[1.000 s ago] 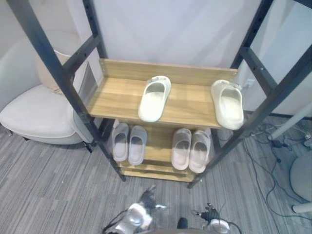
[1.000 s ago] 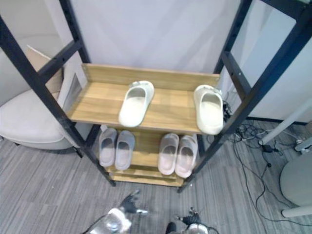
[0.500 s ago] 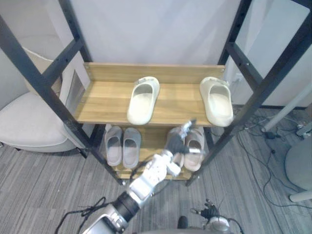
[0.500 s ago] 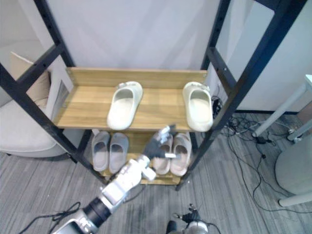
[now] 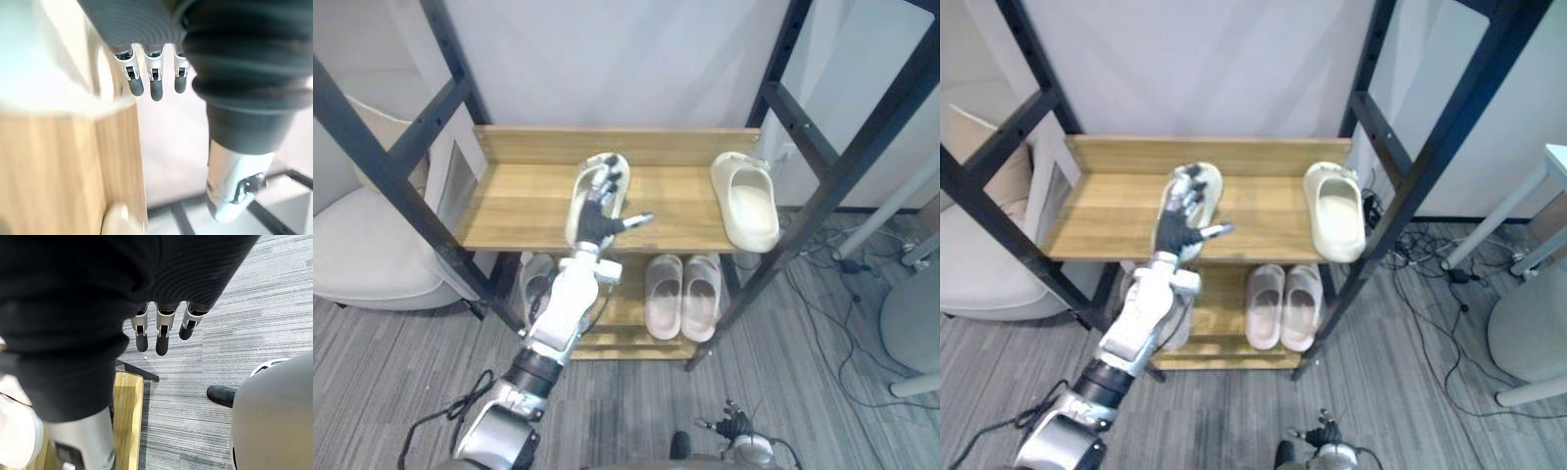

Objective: Organize the slippers on the shoe rack

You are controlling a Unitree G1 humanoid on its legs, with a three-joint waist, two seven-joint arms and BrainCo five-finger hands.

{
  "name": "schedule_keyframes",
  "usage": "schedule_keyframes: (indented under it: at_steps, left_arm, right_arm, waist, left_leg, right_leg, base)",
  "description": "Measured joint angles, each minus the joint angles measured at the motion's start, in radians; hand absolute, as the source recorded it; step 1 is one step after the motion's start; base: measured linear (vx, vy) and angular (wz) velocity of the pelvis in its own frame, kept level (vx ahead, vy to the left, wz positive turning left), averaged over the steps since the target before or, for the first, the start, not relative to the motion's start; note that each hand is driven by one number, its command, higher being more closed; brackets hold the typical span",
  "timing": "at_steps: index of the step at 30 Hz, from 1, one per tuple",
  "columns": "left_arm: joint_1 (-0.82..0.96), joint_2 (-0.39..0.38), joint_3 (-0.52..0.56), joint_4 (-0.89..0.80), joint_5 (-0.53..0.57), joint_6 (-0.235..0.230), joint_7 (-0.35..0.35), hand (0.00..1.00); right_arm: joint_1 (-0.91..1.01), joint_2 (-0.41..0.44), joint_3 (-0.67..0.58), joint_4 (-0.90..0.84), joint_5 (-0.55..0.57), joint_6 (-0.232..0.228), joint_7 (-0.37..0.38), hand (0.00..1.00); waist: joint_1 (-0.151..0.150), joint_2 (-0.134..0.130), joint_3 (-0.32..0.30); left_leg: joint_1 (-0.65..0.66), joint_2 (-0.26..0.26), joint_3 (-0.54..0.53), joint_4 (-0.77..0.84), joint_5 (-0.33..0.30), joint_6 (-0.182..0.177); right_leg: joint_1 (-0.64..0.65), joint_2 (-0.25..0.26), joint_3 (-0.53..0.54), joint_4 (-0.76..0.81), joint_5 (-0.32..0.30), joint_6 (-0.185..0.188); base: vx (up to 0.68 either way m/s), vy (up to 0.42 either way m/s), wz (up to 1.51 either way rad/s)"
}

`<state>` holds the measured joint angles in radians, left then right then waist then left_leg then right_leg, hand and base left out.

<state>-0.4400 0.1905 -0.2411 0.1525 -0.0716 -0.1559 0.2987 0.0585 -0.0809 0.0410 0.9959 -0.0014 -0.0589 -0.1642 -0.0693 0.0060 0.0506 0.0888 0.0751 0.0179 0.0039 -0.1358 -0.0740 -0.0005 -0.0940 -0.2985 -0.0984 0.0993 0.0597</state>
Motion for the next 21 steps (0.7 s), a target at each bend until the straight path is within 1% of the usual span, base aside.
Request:
schedule_keyframes:
  at_steps: [3, 8, 9, 14, 16, 19, 21]
  left_arm:
    - [-0.041, 0.032, 0.056, 0.044, 0.016, 0.009, 0.023, 0.0]
    - [-0.099, 0.091, 0.11, 0.114, 0.051, 0.02, 0.032, 0.0]
    - [-0.116, 0.109, 0.118, 0.124, 0.063, 0.034, 0.033, 0.0]
    - [-0.143, 0.133, 0.144, 0.176, 0.093, 0.049, 0.05, 0.0]
    - [-0.144, 0.156, 0.147, 0.2, 0.129, 0.06, 0.049, 0.0]
    - [-0.147, 0.166, 0.146, 0.225, 0.163, 0.068, 0.049, 0.0]
    - [-0.167, 0.177, 0.145, 0.274, 0.203, 0.083, 0.047, 0.0]
  right_arm:
    - [0.0, 0.0, -0.001, -0.002, 0.0, 0.0, 0.007, 0.0]
    - [0.0, 0.001, -0.011, -0.006, 0.0, -0.001, 0.018, 0.0]
    - [0.001, 0.002, -0.021, -0.008, -0.001, -0.001, 0.023, 0.0]
    - [0.005, 0.003, -0.029, -0.024, -0.002, -0.001, 0.031, 0.0]
    - [0.009, 0.003, -0.034, -0.035, -0.001, -0.001, 0.035, 0.0]
    - [0.011, 0.004, -0.036, -0.039, -0.001, -0.002, 0.038, 0.0]
    - [0.011, 0.004, -0.038, -0.041, -0.001, -0.008, 0.038, 0.0]
  waist:
    - [-0.002, 0.0, 0.0]
    - [-0.004, 0.002, 0.005]
    - [-0.005, 0.003, 0.006]
    - [-0.01, 0.008, 0.009]
    - [-0.016, 0.01, 0.01]
    - [-0.016, 0.01, 0.011]
    - [-0.018, 0.013, 0.015]
  left_leg:
    - [0.0, 0.0, 0.002, 0.0, 0.0, 0.0]
    - [-0.005, 0.0, 0.009, 0.0, 0.0, 0.0]
    - [-0.008, -0.001, 0.01, -0.001, 0.0, 0.0]
    - [-0.014, -0.001, 0.011, 0.0, 0.0, 0.0]
    - [-0.016, -0.003, 0.015, 0.0, 0.0, 0.001]
    - [-0.018, -0.005, 0.024, 0.0, -0.001, 0.002]
    - [-0.018, -0.008, 0.028, 0.0, -0.002, 0.004]
  right_leg:
    - [-0.002, 0.0, 0.003, 0.0, 0.001, 0.0]
    - [-0.01, 0.001, 0.011, 0.0, 0.002, 0.0]
    - [-0.015, 0.001, 0.013, 0.0, 0.002, 0.0]
    - [-0.022, 0.001, 0.016, 0.0, 0.003, 0.0]
    - [-0.027, 0.0, 0.022, 0.0, 0.004, 0.0]
    - [-0.034, 0.0, 0.033, 0.0, 0.008, 0.001]
    - [-0.036, -0.002, 0.038, 0.0, 0.01, 0.002]
  base:
    - [0.0, 0.0, 0.0]
    - [0.0, 0.003, -0.04]
    - [0.0, 0.006, -0.04]
    - [0.0, 0.0, 0.0]
    - [0.0, 0.006, -0.06]
    - [-0.01, 0.007, -0.11]
    - [-0.02, 0.005, -0.05]
